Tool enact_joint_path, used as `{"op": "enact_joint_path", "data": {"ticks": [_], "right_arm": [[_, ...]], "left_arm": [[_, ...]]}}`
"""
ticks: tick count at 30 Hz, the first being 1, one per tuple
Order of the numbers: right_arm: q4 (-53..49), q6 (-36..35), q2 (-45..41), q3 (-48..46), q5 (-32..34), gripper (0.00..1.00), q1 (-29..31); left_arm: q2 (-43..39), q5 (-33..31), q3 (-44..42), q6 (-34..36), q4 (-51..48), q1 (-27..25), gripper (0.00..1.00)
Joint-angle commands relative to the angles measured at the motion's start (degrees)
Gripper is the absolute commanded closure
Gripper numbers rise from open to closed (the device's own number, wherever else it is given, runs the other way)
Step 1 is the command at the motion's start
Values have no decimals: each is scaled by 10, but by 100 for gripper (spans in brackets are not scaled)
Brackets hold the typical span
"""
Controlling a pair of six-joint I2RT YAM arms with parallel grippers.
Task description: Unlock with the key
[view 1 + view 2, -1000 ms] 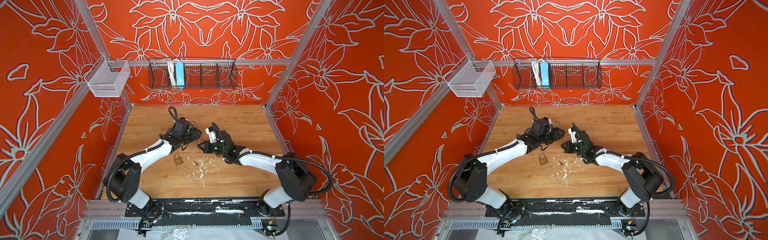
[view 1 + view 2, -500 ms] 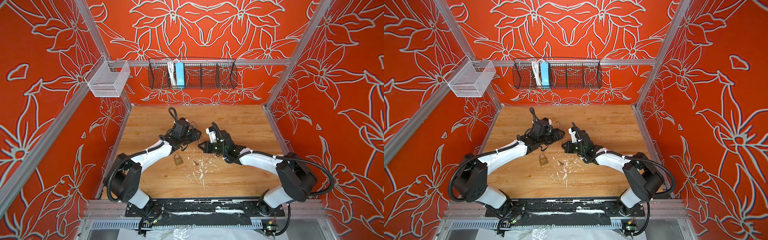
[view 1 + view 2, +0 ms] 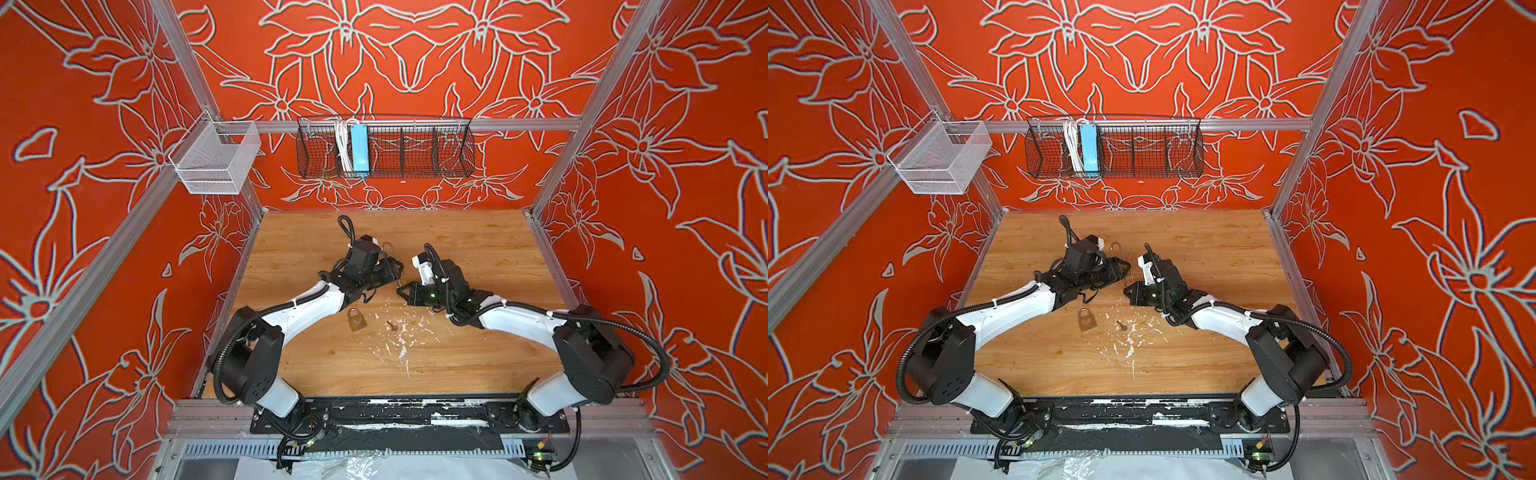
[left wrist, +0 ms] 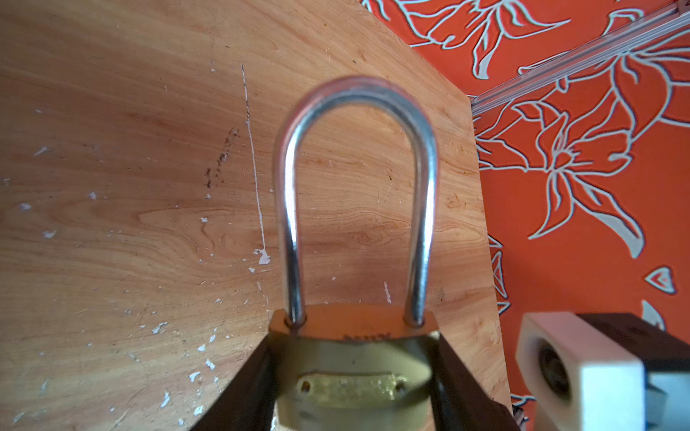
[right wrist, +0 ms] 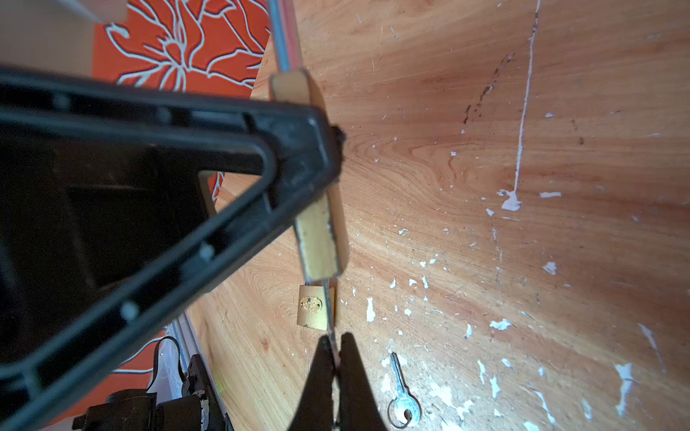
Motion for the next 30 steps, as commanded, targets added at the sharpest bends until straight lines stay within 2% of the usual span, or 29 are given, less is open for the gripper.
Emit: {"op": "enact_joint_path", "data": {"ticks": [1, 17, 26, 30], "right_arm": [[25, 14, 5, 27, -11, 100, -7], [10, 8, -12, 30, -14, 100, -23], [-34, -25, -38, 51, 7, 100, -26], [-30, -23, -43, 50, 11, 100, -27]], "left_arm": [[-29, 4, -5, 17, 43, -9, 100], [-37, 0, -9, 37, 44, -13, 100], [-29, -77, 13, 41, -24, -31, 100], [-27, -103, 15, 20, -39, -32, 100]]}}
